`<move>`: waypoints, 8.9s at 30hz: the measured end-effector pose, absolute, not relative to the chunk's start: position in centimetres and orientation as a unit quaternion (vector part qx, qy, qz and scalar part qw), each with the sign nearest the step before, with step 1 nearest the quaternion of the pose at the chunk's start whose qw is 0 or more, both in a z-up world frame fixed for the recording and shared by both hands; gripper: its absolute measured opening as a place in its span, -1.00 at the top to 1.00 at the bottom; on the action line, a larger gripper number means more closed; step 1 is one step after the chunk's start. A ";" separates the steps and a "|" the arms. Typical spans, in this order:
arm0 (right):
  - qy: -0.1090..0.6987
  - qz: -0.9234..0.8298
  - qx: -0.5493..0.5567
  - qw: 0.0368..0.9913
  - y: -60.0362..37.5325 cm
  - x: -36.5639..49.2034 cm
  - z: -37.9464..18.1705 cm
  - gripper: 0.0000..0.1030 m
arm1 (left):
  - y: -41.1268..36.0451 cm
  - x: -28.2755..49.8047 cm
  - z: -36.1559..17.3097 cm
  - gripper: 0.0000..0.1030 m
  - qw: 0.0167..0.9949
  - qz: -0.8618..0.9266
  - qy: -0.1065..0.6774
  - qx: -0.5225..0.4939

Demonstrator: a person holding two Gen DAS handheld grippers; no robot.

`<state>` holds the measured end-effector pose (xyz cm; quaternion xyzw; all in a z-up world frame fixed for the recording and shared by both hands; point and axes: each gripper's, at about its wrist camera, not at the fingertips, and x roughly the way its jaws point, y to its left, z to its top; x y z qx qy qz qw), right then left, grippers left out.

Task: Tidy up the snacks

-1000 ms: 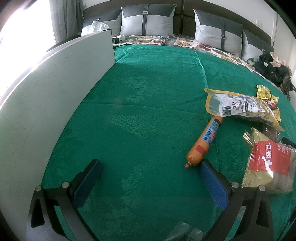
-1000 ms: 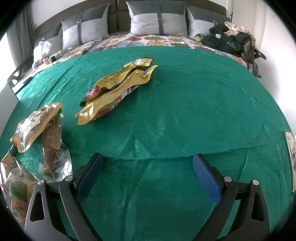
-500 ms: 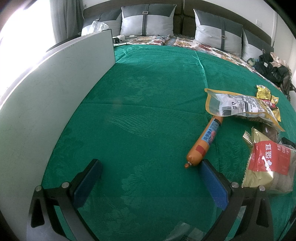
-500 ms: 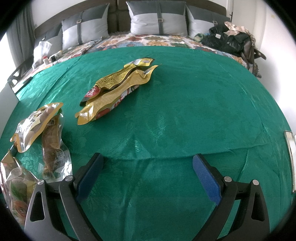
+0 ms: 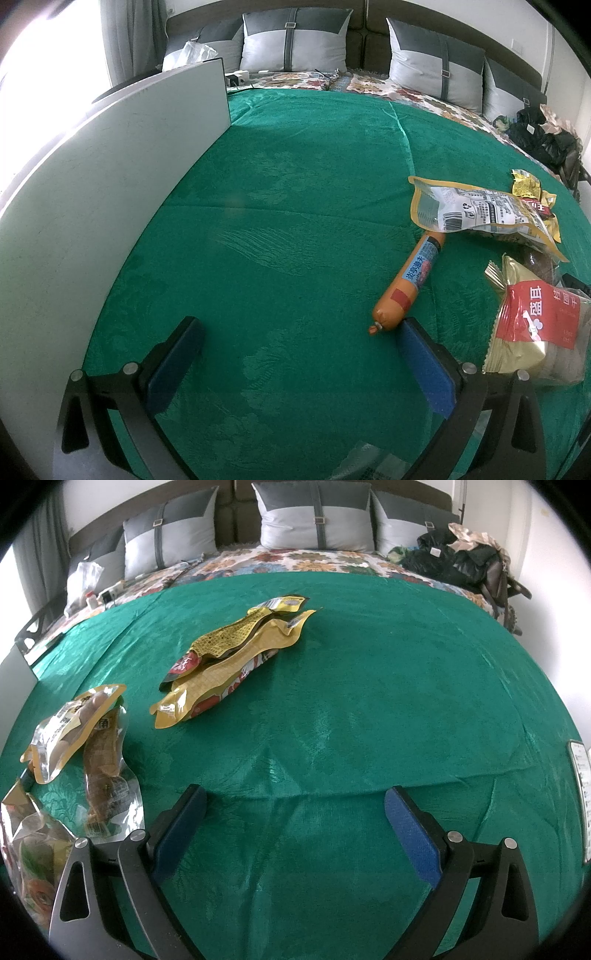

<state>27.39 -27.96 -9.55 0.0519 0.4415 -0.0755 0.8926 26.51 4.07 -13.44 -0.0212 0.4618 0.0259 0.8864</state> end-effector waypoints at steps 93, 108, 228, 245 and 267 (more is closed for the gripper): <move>0.442 -0.076 0.052 0.892 -27.9 27.4 -9.5 -0.92 | 4.0 27.0 -13.5 -1.00 0.889 0.030 0.456 -0.019; 0.442 -0.076 0.052 0.892 -27.9 27.4 -9.5 -0.92 | 4.0 27.0 -13.6 -1.00 0.889 0.030 0.456 -0.019; 0.388 0.057 0.054 0.918 -26.7 13.8 -6.2 -0.88 | -2.5 20.9 -9.5 -0.99 0.840 -0.155 0.518 -0.044; 0.399 0.046 0.092 0.911 -28.3 14.2 -6.6 -0.88 | -0.7 20.5 -10.7 -0.86 0.826 -0.010 0.560 -0.067; 0.407 0.055 0.085 0.908 -27.8 14.4 -6.9 -0.88 | 1.6 17.2 -12.5 -0.99 0.822 0.027 0.568 -0.026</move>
